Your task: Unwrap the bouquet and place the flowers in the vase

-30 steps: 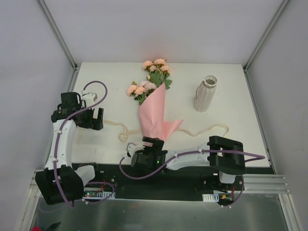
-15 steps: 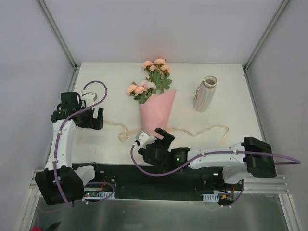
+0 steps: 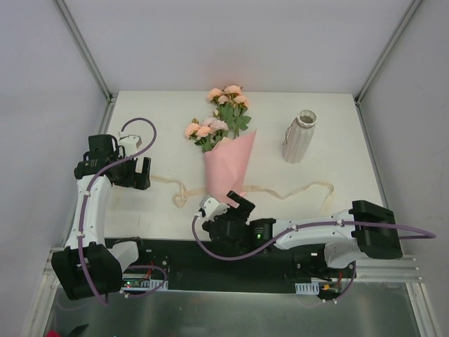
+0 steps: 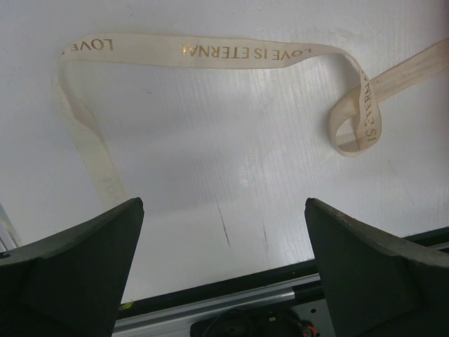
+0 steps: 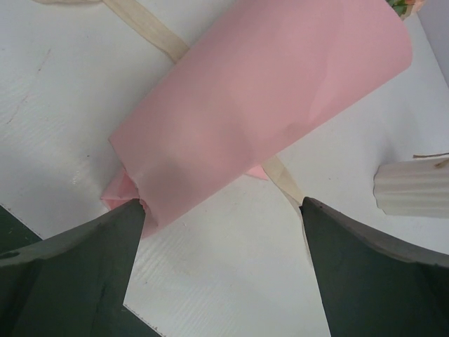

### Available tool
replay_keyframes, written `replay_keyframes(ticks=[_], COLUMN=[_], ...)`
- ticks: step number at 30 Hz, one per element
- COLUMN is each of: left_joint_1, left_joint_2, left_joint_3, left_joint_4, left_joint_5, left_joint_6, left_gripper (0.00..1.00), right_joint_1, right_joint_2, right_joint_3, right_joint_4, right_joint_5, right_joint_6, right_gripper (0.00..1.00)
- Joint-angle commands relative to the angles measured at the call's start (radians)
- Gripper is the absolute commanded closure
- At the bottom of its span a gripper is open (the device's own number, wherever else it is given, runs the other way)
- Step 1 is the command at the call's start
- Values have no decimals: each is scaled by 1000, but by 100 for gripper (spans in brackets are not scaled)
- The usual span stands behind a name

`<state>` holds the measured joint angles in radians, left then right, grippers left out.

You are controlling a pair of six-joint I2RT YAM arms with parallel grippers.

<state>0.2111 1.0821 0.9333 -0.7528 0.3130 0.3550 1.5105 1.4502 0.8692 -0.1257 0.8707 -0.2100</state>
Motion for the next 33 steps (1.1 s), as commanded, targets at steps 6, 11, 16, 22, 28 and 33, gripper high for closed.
replay_keyframes(ticks=[6, 11, 16, 22, 28, 33], left_joint_1=[4, 4, 4, 4, 4, 4], left_joint_2=[-36, -47, -45, -47, -40, -28], left_joint_3=[12, 10, 7, 13, 64, 139], left_joint_4=[6, 4, 4, 4, -28, -51], left_joint_5=[5, -3, 0, -2, 21, 35], left_joint_6=[27, 38, 36, 36, 41, 39], left_gripper=[1, 1, 1, 1, 1, 1], right_joint_1=[5, 10, 5, 17, 92, 152], right_joint_2=[188, 233, 259, 170, 10, 40], right_joint_3=[97, 111, 102, 102, 15, 210], right_joint_4=[86, 121, 376, 557, 501, -967], right_joint_5=[106, 273, 454, 519, 594, 665], right_joint_6=[-55, -65, -228, -348, -304, 1005], right_gripper=[2, 2, 4, 5, 2, 3])
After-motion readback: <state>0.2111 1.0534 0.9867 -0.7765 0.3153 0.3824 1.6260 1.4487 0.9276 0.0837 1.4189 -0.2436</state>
